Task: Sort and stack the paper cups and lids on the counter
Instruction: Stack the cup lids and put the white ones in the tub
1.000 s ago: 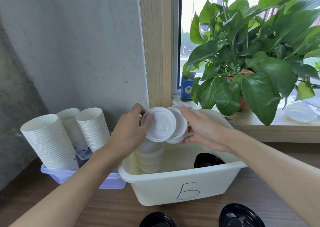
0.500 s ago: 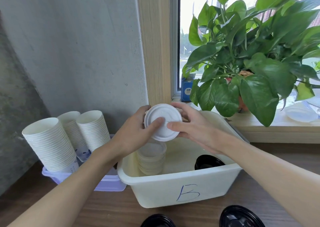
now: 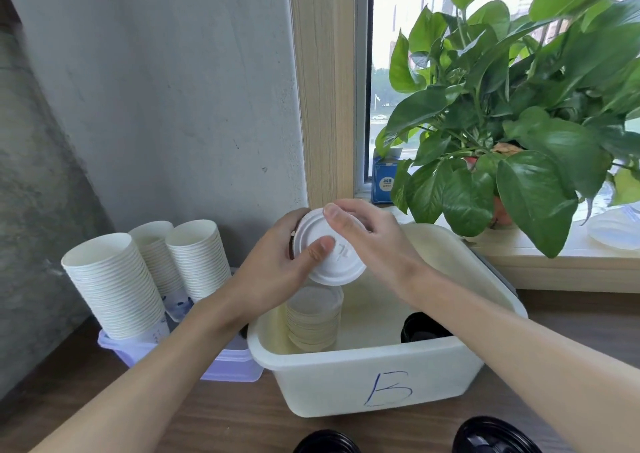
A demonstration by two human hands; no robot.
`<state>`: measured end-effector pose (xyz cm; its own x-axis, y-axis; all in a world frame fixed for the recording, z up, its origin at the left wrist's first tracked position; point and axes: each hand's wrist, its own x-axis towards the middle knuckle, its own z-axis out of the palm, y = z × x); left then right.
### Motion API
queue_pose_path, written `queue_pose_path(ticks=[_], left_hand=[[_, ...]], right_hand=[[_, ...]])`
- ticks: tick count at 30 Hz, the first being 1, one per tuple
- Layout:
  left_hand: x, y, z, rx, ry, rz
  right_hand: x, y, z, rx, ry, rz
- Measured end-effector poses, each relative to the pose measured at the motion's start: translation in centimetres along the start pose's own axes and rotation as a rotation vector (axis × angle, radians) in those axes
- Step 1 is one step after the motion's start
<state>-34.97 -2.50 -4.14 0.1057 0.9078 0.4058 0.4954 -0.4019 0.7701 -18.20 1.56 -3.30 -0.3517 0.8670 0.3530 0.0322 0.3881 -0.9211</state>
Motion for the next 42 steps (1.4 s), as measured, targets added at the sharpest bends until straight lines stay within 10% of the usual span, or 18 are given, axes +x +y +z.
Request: queue_pose_path(ticks=[17,24,42], left_hand=[[-0.6,0.1,0.2,0.047,0.007,0.149],[0.1,0.2,-0.1,-0.096,-0.008,-0.074],[-0.2,0.3,-0.1,-0.055,-0.067,-0.023]], right_hand=[[0.1,-0.1,1.3,-0.279,0.143,-0.151],[0.2,0.1,0.7,-0.112,0.225,-0.135],[0.2,0.5,0.5,-0.172,0.065,-0.119]])
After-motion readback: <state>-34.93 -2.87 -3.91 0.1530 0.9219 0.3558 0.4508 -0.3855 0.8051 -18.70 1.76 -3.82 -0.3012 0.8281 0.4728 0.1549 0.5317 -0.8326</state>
